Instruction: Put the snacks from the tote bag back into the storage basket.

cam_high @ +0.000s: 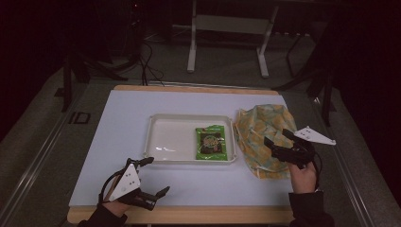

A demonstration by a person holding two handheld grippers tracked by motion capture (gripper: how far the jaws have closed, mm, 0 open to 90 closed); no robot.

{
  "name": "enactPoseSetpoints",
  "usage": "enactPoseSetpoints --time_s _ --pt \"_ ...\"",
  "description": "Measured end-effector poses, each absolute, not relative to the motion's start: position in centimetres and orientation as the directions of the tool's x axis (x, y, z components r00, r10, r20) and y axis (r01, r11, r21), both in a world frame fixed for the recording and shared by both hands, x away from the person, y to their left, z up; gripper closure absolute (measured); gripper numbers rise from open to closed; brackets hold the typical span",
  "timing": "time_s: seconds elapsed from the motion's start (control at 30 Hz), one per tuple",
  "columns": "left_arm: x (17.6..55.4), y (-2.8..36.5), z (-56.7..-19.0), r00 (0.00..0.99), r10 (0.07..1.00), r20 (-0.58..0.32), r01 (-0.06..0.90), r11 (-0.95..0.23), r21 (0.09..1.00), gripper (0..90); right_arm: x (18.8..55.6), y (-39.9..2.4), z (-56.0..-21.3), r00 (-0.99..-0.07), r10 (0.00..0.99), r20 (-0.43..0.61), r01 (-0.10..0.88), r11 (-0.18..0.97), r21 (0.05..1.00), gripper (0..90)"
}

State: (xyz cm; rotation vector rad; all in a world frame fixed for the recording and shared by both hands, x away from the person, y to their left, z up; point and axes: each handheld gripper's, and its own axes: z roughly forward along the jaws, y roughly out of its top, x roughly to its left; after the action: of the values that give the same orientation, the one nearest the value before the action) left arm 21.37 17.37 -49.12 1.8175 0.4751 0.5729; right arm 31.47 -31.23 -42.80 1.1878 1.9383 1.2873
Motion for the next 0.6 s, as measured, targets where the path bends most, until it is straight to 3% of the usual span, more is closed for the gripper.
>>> enactPoseSetpoints --time_s 0.6 --pt "21.3 17.3 -49.1 0.803 0.576 0.152 0.038 -0.305 0.952 0.4 28.9 -33.5 -44.2 -0.449 0.893 0.009 0.360 0.172 0.917 15.6"
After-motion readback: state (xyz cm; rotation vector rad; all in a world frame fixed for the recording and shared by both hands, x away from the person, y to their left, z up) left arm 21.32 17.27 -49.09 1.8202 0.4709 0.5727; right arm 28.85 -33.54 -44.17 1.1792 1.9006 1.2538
